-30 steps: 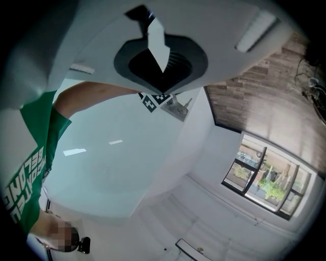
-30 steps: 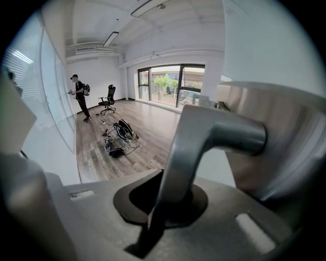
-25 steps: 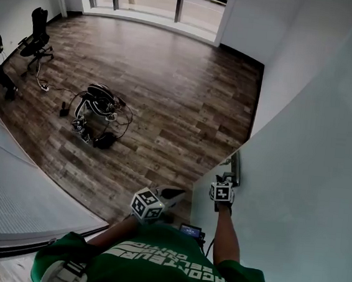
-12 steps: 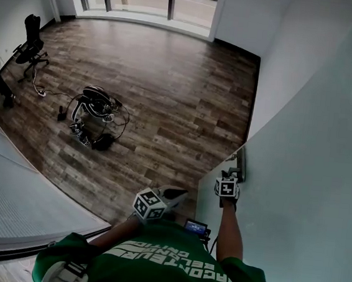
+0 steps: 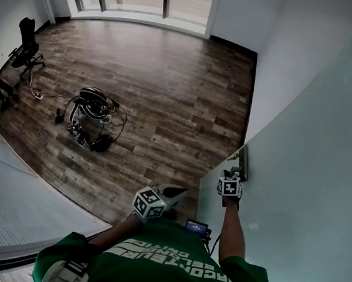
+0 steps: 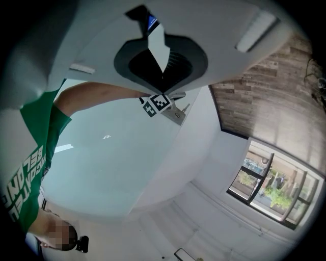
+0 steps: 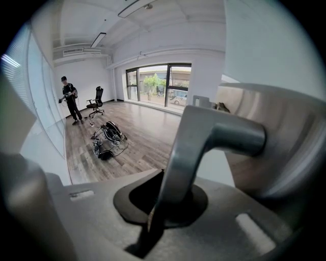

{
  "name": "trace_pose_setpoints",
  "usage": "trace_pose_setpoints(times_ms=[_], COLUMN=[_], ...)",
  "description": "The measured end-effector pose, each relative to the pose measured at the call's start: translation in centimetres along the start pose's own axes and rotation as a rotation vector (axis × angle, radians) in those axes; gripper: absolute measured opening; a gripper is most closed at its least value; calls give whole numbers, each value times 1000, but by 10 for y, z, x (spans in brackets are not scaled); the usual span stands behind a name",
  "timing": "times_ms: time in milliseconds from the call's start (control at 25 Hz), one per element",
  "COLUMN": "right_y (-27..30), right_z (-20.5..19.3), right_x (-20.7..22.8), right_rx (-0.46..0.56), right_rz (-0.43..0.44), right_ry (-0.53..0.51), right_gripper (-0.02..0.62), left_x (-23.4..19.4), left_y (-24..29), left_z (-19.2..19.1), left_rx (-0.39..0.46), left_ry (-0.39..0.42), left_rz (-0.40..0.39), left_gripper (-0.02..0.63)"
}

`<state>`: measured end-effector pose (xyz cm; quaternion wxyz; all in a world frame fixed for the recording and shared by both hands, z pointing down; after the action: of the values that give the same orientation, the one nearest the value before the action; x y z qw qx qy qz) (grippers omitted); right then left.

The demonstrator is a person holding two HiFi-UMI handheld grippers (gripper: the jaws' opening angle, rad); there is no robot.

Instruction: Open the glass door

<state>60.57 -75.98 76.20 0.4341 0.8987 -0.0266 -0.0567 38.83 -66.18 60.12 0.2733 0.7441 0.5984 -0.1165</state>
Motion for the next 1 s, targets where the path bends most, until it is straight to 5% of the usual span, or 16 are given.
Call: trace_pose_setpoints(times_ms=[1000], right_y=[-3], right_z=[-6], right_x=[20], right_rx=[-11], right_rz=[-15], right_ry=[30], right_gripper=[-8], left_x=[-14], left_y=[66], left_z=[41], left_rx=[-40], left_ry=[4], left_rz=[-135], left_gripper=[15])
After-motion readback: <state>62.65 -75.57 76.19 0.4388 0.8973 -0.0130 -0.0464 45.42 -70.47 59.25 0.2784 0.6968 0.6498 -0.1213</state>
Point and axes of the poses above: the fingertips, and each gripper's own axes: y forward along the fingers, x to its right, z out of its top, the point moved 1 cm from there along -y, backward along the fingers, and after that the axes turned 2 degrees about -x, right-handed, at the moved point
